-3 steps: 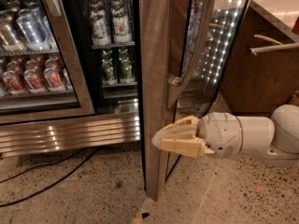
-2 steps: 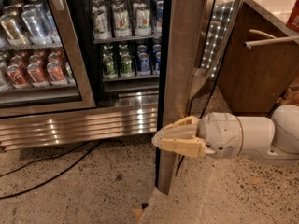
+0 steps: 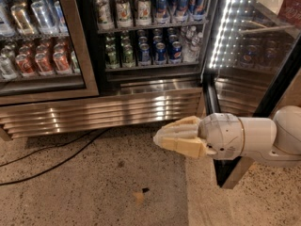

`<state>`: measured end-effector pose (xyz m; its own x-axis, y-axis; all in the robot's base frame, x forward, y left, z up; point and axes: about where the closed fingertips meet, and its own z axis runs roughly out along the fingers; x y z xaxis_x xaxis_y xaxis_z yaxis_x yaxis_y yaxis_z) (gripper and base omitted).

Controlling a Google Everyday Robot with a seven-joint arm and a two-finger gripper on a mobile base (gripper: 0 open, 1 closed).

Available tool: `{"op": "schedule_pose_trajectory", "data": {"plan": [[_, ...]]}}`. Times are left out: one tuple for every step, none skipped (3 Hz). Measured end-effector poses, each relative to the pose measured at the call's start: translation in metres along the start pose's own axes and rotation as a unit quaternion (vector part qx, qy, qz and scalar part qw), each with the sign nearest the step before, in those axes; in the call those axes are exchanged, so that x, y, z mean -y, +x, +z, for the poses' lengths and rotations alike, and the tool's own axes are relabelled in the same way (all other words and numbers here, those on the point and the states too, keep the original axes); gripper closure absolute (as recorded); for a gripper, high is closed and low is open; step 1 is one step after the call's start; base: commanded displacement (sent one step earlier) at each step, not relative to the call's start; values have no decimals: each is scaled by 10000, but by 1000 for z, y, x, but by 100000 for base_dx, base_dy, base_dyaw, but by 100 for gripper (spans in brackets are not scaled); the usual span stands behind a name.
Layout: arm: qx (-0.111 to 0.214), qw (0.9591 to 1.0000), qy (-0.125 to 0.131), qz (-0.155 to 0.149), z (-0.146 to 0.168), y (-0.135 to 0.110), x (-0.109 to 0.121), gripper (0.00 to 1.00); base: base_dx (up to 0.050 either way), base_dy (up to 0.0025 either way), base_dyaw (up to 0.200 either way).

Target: Open right fridge door

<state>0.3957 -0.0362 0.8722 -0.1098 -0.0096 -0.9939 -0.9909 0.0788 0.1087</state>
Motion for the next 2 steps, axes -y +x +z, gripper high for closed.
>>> {"op": "schedule_pose_trajectory", "data": {"plan": [[0,10000,0,0,0,0,0,100,0,0,0],[0,10000,0,0,0,0,0,81,0,0,0]]}}
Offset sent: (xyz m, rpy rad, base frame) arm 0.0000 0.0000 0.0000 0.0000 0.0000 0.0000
